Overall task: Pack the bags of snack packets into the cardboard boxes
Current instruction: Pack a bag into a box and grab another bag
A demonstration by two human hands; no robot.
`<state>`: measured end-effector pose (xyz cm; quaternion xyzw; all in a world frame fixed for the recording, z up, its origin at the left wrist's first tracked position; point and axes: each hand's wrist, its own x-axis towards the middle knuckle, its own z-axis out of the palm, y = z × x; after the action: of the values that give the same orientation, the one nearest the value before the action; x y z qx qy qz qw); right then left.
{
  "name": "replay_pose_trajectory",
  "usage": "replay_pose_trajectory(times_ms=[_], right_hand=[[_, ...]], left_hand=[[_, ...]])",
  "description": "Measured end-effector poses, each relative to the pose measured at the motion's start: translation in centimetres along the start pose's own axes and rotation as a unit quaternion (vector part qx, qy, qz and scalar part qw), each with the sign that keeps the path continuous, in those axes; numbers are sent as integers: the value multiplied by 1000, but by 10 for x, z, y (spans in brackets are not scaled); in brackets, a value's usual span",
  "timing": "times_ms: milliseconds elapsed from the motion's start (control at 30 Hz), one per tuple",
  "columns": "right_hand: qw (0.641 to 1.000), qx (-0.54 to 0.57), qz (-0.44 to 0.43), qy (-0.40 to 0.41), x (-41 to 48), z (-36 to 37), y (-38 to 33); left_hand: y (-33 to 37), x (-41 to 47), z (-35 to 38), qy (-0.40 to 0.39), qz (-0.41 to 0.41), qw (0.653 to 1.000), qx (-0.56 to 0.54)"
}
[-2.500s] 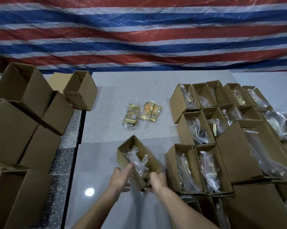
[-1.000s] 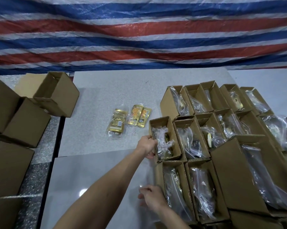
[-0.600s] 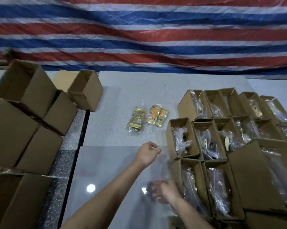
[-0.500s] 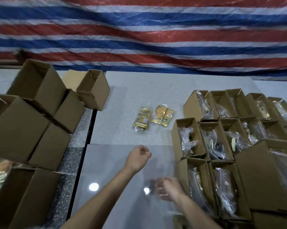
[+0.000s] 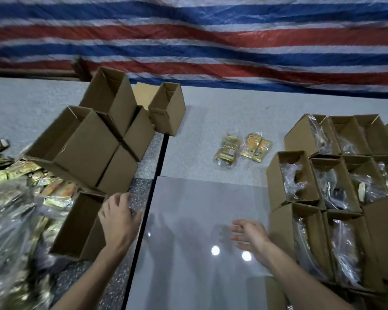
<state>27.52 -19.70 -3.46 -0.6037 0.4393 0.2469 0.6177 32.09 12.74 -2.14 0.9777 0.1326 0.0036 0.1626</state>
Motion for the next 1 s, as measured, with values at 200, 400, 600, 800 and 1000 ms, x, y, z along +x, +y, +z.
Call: replay_pose_trajectory(times_ms=[200, 400, 600, 800, 1000], right_hand=[[1000, -12, -1, 7, -9, 7, 10], [1000, -23, -9, 13, -15, -1, 18], [999, -27, -9, 19, -13, -7, 26], [1000, -22, -9, 18, -14, -7, 29], [1000, -2, -24, 12, -22, -12, 23]], left_hand=[[-44, -7, -10, -9, -141, 990, 4], [-59, -9, -14, -63, -186, 981, -4], [-51, -7, -25, -47, -135, 990, -5], [-6, -10, -32, -4, -15, 1000, -12], [61, -13, -26, -10, 129, 992, -2]])
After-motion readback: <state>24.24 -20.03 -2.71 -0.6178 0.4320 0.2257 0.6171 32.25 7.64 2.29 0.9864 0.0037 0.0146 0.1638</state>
